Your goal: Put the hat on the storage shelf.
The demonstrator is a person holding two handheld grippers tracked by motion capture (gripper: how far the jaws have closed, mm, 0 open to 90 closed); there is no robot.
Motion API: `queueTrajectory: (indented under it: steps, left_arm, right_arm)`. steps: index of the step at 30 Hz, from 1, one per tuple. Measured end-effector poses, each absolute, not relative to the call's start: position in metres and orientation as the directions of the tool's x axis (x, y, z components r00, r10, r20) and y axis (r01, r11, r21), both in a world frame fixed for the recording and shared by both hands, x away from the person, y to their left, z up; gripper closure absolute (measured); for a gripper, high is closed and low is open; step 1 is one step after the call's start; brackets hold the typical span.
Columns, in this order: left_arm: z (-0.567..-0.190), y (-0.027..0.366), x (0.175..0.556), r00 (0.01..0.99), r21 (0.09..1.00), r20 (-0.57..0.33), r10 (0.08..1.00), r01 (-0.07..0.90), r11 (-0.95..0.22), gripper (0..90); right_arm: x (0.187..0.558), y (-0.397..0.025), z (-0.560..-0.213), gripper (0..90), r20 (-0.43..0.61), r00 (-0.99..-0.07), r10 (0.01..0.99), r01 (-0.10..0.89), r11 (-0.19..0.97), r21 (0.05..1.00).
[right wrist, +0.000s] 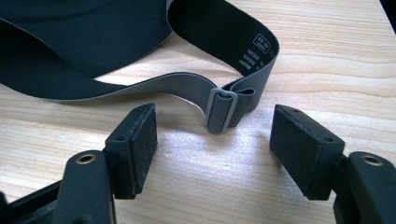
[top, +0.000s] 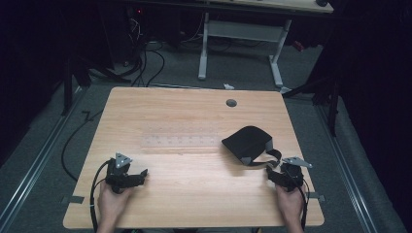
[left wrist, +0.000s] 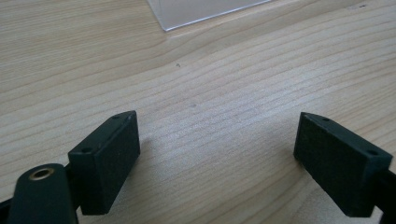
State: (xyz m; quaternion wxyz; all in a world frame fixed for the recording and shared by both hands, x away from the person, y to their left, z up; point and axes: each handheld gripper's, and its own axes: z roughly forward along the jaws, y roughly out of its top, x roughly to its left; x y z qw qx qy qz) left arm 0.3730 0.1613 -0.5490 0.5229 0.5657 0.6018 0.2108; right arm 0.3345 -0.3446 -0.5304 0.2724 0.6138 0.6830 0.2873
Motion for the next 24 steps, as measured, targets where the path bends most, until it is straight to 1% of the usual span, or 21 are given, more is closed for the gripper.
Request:
queueTrajectory:
  steps: [20, 22, 24]
  left_arm:
    - [-0.5489, 0.161, 0.372, 0.181, 0.845, -0.393, 0.901, 0.457, 0.277, 15.6]
    - [-0.5489, 0.161, 0.3721, 0.181, 0.845, -0.394, 0.901, 0.457, 0.278, 15.6]
    - [-0.5489, 0.161, 0.3721, 0.181, 0.845, -0.394, 0.901, 0.457, 0.277, 15.6]
  right_arm:
    - [0.3337, -0.3445, -0.53, 32.4, -0.012, -0.095, 0.995, 0.687, 0.074, 0.723]
    - [0.3322, -0.3461, -0.5301, 32.4, -0.014, -0.111, 0.994, 0.684, 0.087, 0.724]
    - [0.3317, -0.3458, -0.5301, 32.1, -0.015, -0.106, 0.994, 0.685, 0.084, 0.723]
